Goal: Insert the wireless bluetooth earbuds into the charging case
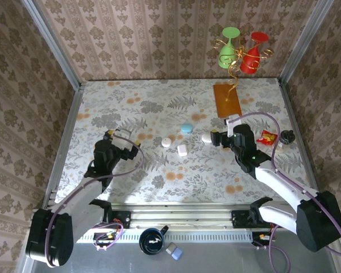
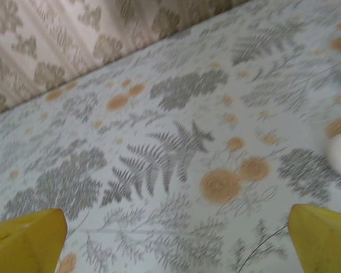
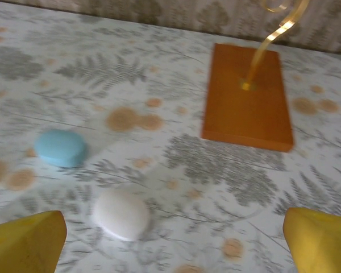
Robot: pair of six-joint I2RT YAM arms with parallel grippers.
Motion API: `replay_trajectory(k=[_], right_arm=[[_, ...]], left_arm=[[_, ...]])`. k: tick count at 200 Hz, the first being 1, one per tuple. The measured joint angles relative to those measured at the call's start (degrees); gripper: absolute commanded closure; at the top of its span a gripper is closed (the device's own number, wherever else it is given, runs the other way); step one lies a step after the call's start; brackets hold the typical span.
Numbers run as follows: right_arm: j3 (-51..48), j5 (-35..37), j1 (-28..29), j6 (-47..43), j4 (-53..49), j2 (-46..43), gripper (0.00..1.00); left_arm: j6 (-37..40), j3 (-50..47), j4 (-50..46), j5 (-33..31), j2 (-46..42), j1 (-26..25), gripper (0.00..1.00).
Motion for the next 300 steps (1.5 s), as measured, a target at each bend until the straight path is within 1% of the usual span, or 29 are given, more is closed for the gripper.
replay_trajectory(k=[33, 51, 77, 115, 149, 176, 214, 300], right_arm=[[-4.9, 0.9, -5.0, -1.3, 10.1, 5.4, 0.0], [-6.6, 0.7, -7.5, -1.4, 15.2, 8.5, 0.0], [-7.1, -0.5, -10.1, -1.5, 21.0, 12.8, 0.0], [-7.1, -4.2, -13.3, -1.8, 27.3, 16.4, 0.0], [-8.2, -7.0, -15.8, -1.5, 36.1, 23.2, 0.0], [-8.0, -7.5, -16.4, -1.1, 36.0, 25.0, 0.0], [-6.8, -8.7, -17.7, -0.3, 35.9, 25.0, 0.0], [-6.8, -9.6, -17.7, 0.4, 35.9, 25.0, 0.0]], left_arm=[[-2.5, -1.6, 8.0, 0.1, 7.1, 6.5, 0.0], [-4.1, -1.7, 12.4, 0.1, 12.0, 8.9, 0.0], [-5.2, -0.8, 16.2, 0.5, 17.8, 10.4, 0.0], [-5.8, 5.3, 18.6, 1.7, 25.3, 12.4, 0.0], [-7.2, 7.6, 21.4, 2.6, 31.6, 14.6, 0.01], [-8.6, 7.4, 23.5, 2.2, 33.7, 15.9, 0.0], [-9.3, 7.3, 25.3, 2.2, 33.8, 15.8, 0.0], [-9.2, 7.3, 25.8, 0.2, 33.8, 14.9, 0.0]])
